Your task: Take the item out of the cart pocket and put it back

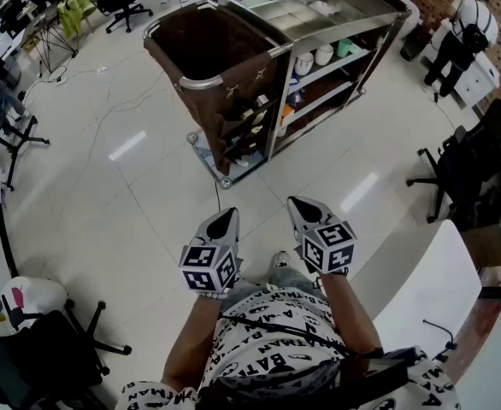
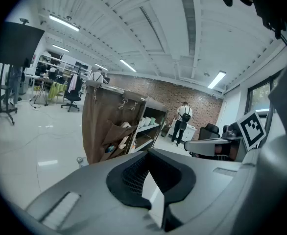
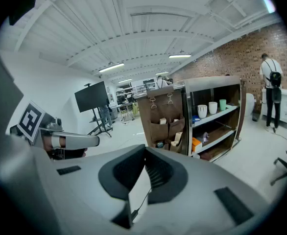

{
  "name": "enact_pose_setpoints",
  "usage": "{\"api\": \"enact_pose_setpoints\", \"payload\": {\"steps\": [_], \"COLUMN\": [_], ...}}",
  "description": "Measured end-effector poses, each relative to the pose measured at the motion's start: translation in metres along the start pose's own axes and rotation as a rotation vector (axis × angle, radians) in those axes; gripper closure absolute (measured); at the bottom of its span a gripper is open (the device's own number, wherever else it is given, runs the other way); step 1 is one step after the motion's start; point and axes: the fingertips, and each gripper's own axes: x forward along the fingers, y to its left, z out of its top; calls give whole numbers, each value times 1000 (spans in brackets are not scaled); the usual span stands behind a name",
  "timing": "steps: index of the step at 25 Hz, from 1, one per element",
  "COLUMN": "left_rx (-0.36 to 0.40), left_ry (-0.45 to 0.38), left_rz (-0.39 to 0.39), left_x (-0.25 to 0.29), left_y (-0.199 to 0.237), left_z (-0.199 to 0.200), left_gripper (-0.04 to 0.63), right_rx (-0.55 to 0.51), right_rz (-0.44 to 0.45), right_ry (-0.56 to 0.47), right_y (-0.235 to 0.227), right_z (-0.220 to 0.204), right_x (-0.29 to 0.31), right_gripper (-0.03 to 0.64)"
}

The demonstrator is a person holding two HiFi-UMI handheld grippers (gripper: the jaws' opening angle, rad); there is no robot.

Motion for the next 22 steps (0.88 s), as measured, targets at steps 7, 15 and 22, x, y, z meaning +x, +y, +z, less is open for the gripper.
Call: {"api": "enact_pose_setpoints", "payload": {"steps": [7,15,22], "left_rx": [2,34,37], "left_ry": [4,34,56], "left_rz": [-15,-72,-56], "left_x": [-8,-4,14], "left_y": [3,1,12], "left_z": [-1,-5,-4], "left_gripper": [594,594,594], "right_rx": [-8,3,27], "right_rz": [-1,-50,-41], "right_ry": [-44,-41,-9], "right_y": [14,8,-15], "right_z": [5,-9,-14], "right_x": [-1,0,33], "right_gripper": [592,592,488]}}
